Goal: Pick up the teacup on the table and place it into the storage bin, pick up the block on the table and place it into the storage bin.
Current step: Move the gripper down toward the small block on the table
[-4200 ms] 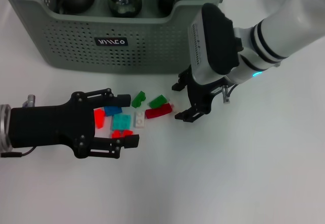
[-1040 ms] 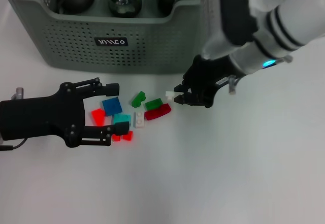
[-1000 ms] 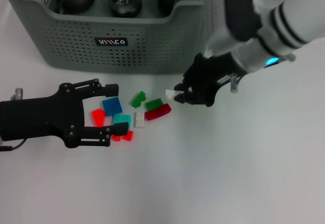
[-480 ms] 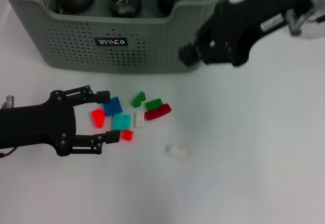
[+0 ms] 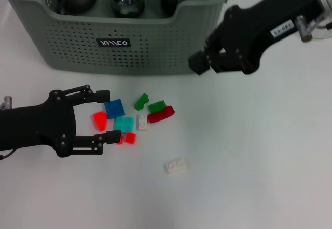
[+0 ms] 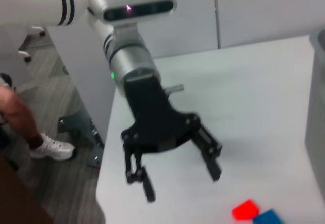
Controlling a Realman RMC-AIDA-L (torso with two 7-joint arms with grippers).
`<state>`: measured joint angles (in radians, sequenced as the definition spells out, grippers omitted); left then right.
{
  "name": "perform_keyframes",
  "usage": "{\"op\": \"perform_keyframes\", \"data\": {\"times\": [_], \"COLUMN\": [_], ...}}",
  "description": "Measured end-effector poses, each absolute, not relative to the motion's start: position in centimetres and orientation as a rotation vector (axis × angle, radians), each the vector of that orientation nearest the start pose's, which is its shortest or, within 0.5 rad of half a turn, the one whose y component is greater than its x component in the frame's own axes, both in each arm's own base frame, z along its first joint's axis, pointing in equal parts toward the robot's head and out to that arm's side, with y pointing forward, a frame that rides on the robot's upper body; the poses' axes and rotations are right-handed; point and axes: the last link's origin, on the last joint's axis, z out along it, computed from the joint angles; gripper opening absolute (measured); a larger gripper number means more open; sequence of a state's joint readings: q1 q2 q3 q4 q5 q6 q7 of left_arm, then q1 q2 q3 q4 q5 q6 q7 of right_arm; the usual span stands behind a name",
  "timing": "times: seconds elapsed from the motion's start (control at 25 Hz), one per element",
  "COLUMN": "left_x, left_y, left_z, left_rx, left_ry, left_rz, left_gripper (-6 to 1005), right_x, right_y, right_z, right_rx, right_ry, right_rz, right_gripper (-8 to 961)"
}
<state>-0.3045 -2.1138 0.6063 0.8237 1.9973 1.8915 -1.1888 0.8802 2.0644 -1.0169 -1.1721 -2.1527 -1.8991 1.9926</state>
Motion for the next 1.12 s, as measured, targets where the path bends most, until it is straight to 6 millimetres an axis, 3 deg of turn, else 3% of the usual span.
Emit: {"op": "perform_keyframes", "data": {"times": [0.16, 0.44, 0.6, 0.76, 1.12], "left_x": [-28.8, -29.1, -29.6, -29.9, -30.3], "left_y": [24.7, 24.8, 24.9, 25.0, 25.1], "left_z": [2.6, 2.6, 2.4, 2.4, 2.2], "left_rx": [-2.766, -2.753, -2.757, -2.758, -2.758], "left_ry": [-0.406, -0.417, -0.437, -0.448, -0.465], "left_rz": [-0.846, -0.828, -0.773, -0.739, -0.699], "left_gripper": [876, 876, 877, 877, 877], "right_x": [10.1, 11.8, 11.8, 11.2, 10.5], "right_y": [35.0, 33.8, 33.2, 32.4, 31.2], "right_z": [1.6, -2.6, -5.1, -7.7, -10.8], "right_rx": [-3.285, -3.326, -3.344, -3.351, -3.314], "right_ry": [0.259, 0.208, 0.136, 0.042, -0.128], "right_rz": [-0.016, -0.231, -0.336, -0.455, -0.590], "right_gripper": [57, 198, 279, 451, 695]}}
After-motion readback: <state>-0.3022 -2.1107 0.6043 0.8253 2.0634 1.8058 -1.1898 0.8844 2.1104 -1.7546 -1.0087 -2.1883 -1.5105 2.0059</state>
